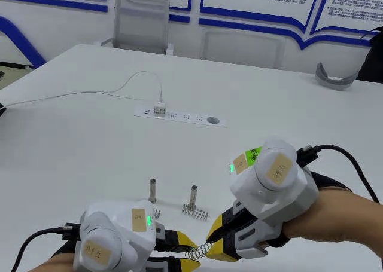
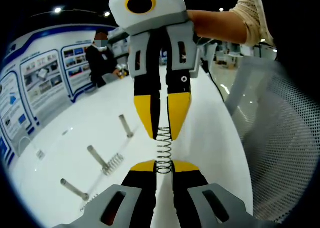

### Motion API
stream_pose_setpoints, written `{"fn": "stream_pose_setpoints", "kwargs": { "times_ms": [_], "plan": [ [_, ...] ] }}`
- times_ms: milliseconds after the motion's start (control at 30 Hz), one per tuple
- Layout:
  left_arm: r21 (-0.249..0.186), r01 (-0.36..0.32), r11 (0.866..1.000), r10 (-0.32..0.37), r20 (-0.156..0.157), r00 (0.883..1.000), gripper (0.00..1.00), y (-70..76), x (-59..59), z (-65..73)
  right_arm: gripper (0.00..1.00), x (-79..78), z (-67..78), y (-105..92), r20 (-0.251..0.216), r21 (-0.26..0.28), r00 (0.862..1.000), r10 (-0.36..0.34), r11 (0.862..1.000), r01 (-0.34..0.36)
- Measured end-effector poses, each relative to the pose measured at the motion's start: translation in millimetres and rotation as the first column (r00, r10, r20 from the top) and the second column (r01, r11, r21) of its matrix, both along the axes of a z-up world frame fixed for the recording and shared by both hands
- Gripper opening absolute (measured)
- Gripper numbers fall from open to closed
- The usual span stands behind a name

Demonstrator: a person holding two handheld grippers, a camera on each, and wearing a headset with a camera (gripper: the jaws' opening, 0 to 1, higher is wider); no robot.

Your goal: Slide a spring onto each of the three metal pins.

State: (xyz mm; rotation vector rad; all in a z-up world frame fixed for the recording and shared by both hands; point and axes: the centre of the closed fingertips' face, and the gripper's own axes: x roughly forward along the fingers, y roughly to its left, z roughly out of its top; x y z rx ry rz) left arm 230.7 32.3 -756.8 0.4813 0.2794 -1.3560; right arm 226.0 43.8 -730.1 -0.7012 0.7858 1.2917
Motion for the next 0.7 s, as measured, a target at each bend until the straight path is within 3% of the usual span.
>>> {"fn": "stream_pose_setpoints", "kwargs": {
  "times_ms": [367,700],
  "plan": [
    [-0.049,-0.040,0.998,0.038,-0.035,0.999,0.11,-0.3,7.1,7.6,0.12,7.2,15.0,11.1,0.039,0.068,0.999,-0.025,0.997,0.023],
    [-0.092,-0.078,0.993,0.069,-0.098,0.993,0.11,-4.2,7.6,12.1,0.12,9.6,21.7,18.0,0.057,0.123,0.998,-0.040,0.992,0.033]
  ]
}}
